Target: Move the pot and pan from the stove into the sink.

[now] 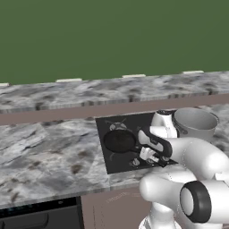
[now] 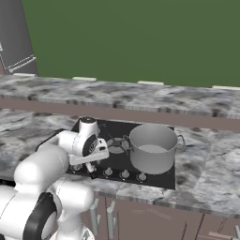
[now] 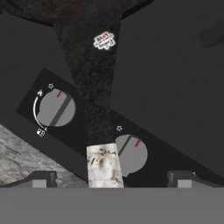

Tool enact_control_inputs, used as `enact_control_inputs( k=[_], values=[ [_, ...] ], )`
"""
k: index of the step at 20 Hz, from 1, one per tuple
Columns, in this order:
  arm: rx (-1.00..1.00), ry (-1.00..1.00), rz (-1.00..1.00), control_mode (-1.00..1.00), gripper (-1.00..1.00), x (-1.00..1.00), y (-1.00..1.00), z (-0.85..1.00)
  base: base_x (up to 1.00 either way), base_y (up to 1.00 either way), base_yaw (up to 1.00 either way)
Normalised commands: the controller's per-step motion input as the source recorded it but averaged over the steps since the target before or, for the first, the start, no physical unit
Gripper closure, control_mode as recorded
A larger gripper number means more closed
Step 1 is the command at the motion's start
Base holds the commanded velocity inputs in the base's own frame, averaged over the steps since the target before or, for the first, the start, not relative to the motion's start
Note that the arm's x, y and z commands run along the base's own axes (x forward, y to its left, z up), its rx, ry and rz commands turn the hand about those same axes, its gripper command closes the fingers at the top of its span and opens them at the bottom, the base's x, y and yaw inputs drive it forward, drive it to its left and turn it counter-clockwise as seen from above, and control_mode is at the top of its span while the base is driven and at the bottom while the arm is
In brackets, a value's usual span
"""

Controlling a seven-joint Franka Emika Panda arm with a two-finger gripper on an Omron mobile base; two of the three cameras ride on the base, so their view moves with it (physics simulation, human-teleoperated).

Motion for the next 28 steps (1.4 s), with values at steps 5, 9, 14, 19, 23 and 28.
enact_control_inputs(
  k=[5,9,14,19,23,28],
  values=[
    [-0.01,0.0,0.0,-1.0,-1.0,0.0,0.0,-0.21,0.0,0.0,0.0],
    [0.0,0.01,0.0,-1.0,-1.0,0.0,0.0,-0.35,0.0,0.0,0.0],
    [0.0,0.0,0.0,-1.0,-1.0,0.0,0.0,-0.21,0.0,0.0,0.0],
    [0.0,0.0,0.0,-1.0,1.0,0.0,0.0,0.0,0.0,0.0,0.0],
    [0.01,0.0,0.0,-1.0,1.0,0.0,0.0,0.15,0.0,0.0,0.0],
    [0.0,0.0,-0.01,-1.0,1.0,0.0,0.0,0.64,0.0,0.0,0.0]
  ],
)
